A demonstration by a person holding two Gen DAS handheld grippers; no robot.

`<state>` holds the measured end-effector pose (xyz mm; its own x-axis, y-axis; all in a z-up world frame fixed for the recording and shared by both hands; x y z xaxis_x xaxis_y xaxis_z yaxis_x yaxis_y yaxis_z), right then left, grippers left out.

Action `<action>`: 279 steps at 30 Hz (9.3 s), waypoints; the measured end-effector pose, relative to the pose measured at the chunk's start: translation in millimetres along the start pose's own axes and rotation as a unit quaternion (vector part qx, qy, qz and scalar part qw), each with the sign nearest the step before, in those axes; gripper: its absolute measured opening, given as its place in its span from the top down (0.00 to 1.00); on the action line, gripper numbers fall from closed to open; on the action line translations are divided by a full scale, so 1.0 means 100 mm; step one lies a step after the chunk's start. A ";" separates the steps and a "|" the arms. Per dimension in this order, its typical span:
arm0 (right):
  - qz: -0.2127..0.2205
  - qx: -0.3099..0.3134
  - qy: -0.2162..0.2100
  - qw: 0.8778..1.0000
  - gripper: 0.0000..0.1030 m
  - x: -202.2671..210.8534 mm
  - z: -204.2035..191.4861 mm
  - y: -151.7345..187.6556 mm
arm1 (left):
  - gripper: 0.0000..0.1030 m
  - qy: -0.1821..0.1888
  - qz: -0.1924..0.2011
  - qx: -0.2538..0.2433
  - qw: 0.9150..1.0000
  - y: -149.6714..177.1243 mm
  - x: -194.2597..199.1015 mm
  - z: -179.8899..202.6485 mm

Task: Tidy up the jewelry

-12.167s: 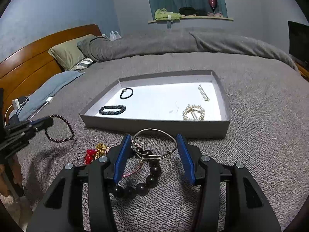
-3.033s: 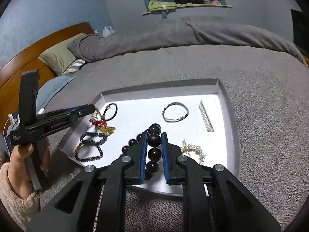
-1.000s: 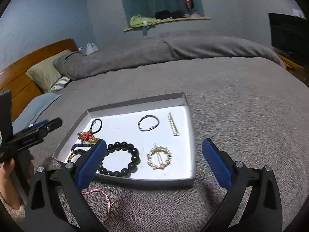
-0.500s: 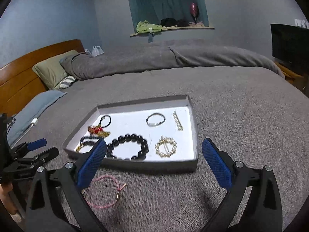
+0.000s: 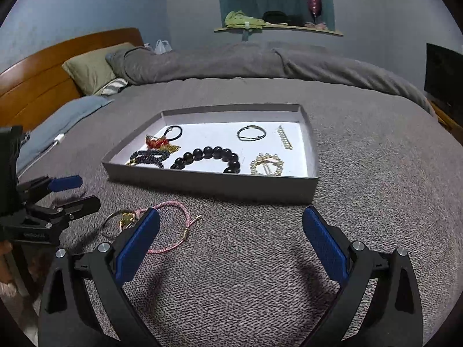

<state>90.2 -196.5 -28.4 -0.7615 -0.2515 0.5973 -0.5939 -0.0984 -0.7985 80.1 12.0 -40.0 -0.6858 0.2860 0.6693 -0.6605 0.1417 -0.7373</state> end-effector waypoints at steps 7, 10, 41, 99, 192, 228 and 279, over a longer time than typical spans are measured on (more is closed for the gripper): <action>-0.018 0.009 -0.015 1.000 0.38 -0.05 -0.08 0.03 | 0.40 0.029 -0.029 -0.013 0.999 0.05 -0.08 0.11; -0.031 0.004 -0.035 0.999 0.51 -0.09 -0.12 0.06 | 0.47 0.036 -0.031 -0.022 0.999 0.06 -0.09 0.16; -0.077 -0.001 -0.065 0.995 0.95 -0.36 -0.28 0.20 | 0.87 0.035 -0.063 -0.090 0.993 0.19 -0.30 0.39; 0.039 -0.050 -0.040 0.997 0.95 -1.03 0.25 -1.33 | 0.96 -0.002 -0.083 -0.077 0.994 -1.46 -1.45 -0.07; 0.037 -0.042 0.049 0.997 0.05 0.18 0.28 -0.14 | 0.08 -0.108 0.084 0.019 0.990 -0.32 0.35 0.13; 0.034 -0.037 0.047 0.998 0.05 0.16 0.22 -0.09 | 0.08 -0.111 0.078 0.002 0.991 -0.22 0.31 0.19; 0.061 -0.109 0.064 0.990 0.05 0.09 0.42 0.01 | 0.08 -0.093 0.050 0.052 0.993 -0.19 0.22 -0.01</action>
<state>93.6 -239.6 -26.4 -0.8490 -0.1225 0.5140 -0.5274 0.1393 -0.8381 78.3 16.1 -11.3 -0.7881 0.1128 0.6052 -0.6071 0.0198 -0.7943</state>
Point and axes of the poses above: each gripper's, at about its wrist camera, not at the fingertips, and x roughly against the way its jaws point, z to its right, y to its underside, the point moved 5 cm from there along -x, roughly the way its jaws point
